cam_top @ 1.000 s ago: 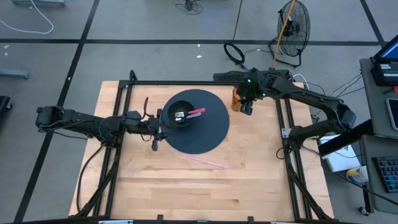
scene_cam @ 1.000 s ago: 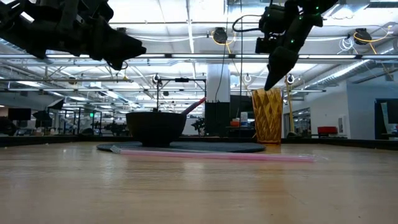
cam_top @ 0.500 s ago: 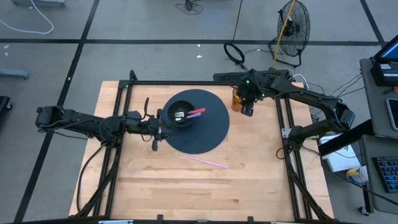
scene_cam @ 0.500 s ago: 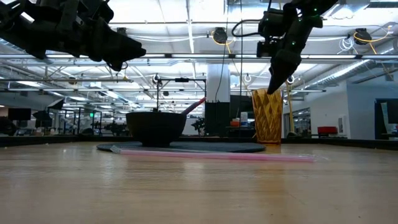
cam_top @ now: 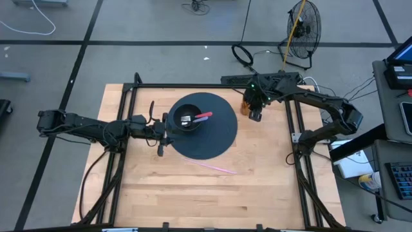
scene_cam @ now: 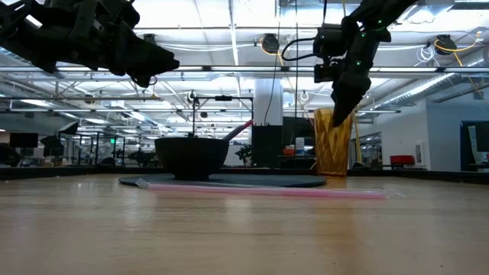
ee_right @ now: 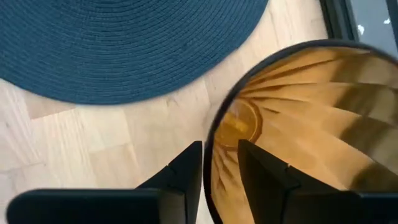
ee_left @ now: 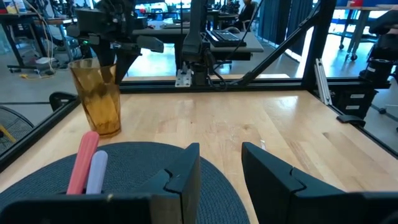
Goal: Pick & Place Utensil
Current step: Put the brown glass on the placemat
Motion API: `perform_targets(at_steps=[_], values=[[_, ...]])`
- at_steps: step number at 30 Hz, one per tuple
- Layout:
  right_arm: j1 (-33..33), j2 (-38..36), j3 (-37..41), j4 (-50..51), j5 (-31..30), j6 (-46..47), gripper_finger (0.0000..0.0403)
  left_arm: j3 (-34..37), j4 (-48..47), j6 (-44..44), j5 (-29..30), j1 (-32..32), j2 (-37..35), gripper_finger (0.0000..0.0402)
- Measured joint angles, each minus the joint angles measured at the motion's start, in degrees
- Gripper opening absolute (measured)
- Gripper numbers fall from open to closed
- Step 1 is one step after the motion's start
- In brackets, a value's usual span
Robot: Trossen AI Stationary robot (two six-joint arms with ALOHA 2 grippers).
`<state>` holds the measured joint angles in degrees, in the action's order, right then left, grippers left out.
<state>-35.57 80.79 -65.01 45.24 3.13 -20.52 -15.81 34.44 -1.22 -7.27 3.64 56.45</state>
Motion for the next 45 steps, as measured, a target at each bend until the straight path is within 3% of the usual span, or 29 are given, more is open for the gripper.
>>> perform_targets(at_steps=[16,45], values=[[0.0,0.0,0.0,-0.1,0.0,-1.6,0.0010,0.0,0.0,-0.4,1.4,0.0,0.0,0.0122],[0.6,-1.9,-1.4,2.9,-0.1,-1.6,0.0010,0.0,0.0,-1.5,2.9,0.0,0.0,0.0122]])
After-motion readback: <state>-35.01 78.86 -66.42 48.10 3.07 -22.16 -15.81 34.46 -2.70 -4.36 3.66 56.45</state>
